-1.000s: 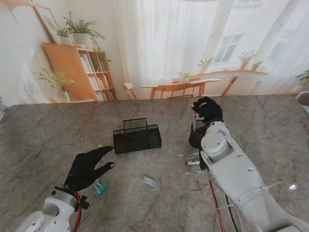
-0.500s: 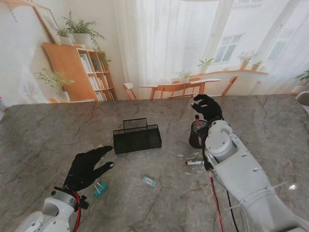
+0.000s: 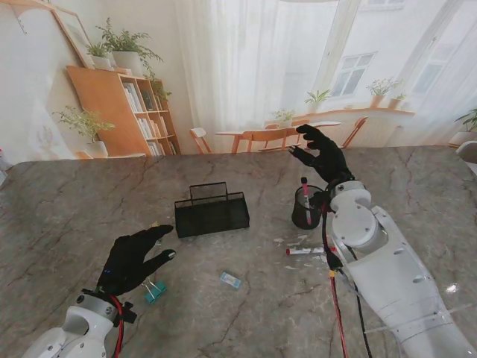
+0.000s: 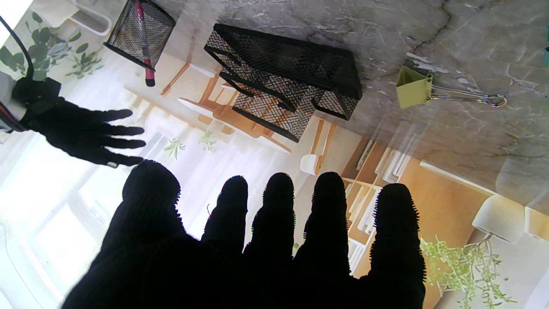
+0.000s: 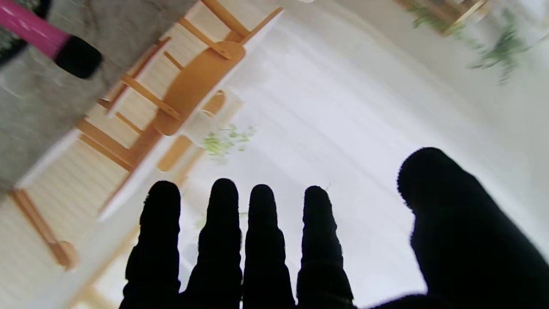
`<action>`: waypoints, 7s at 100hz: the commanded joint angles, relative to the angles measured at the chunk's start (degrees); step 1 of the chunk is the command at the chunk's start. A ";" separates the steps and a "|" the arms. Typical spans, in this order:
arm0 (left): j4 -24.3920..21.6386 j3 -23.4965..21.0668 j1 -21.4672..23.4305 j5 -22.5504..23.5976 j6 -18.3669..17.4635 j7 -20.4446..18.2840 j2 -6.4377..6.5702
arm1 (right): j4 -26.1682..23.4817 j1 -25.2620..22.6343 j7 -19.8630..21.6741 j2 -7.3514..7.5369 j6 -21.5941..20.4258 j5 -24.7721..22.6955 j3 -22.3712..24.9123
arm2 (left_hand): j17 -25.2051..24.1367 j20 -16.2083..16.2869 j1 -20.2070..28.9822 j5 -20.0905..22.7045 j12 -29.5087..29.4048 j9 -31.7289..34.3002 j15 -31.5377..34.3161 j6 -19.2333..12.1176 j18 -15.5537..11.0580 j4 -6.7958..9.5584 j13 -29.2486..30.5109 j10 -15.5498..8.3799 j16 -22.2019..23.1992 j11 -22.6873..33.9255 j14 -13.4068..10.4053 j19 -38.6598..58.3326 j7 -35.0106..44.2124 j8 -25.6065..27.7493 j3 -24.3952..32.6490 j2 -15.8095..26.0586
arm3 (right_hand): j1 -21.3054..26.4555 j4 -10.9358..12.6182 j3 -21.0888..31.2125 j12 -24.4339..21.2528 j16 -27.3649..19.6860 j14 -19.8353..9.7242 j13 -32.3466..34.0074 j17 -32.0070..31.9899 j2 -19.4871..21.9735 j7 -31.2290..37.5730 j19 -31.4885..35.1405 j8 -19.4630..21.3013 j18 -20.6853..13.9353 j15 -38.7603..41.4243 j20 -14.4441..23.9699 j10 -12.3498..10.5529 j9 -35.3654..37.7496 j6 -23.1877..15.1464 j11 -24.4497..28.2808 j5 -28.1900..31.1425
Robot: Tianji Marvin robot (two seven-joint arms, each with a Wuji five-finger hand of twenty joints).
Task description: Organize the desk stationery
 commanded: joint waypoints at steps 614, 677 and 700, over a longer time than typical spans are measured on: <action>-0.41 1.48 0.67 -4.92 -1.13 -1.07 -0.55 | 9.37 -7.69 9.30 10.66 -25.26 -37.25 -8.39 | 0.69 1.24 2.07 1.17 0.43 0.69 0.64 -0.10 -0.32 1.07 1.49 -0.38 0.68 0.10 -0.13 1.96 0.51 0.56 -0.76 4.03 | 16.24 -4.28 28.87 12.23 6.49 -5.73 33.63 49.40 -23.77 47.87 20.04 5.26 -9.64 38.45 -10.60 -4.21 26.01 -11.26 31.87 11.63; -0.45 1.35 0.74 -5.05 -1.18 -1.01 -0.58 | 8.04 -7.12 10.74 11.09 -27.92 -38.54 -7.67 | 0.80 1.25 2.22 1.24 0.46 0.79 0.62 -0.14 -0.21 1.04 1.50 -0.42 0.66 0.11 -0.30 2.13 0.55 0.59 -0.80 4.07 | 13.58 -2.63 22.40 13.80 8.47 -5.05 26.96 40.81 -16.55 25.69 23.14 4.58 -5.36 41.67 -2.88 -3.93 15.38 -7.71 32.43 -1.14; -0.29 1.44 0.59 -5.24 -1.38 -1.17 -0.57 | 7.03 -7.54 11.76 11.39 -26.52 -40.07 -7.10 | 0.77 1.23 2.24 1.22 0.49 0.87 0.61 0.00 -0.20 1.05 1.52 -0.32 0.64 0.15 -0.21 2.18 0.54 0.60 -0.79 4.01 | 10.44 0.62 15.79 11.70 9.22 -3.72 27.46 40.75 -11.30 16.79 24.63 4.31 -4.01 42.59 -3.32 -2.66 14.46 -0.63 35.15 -1.63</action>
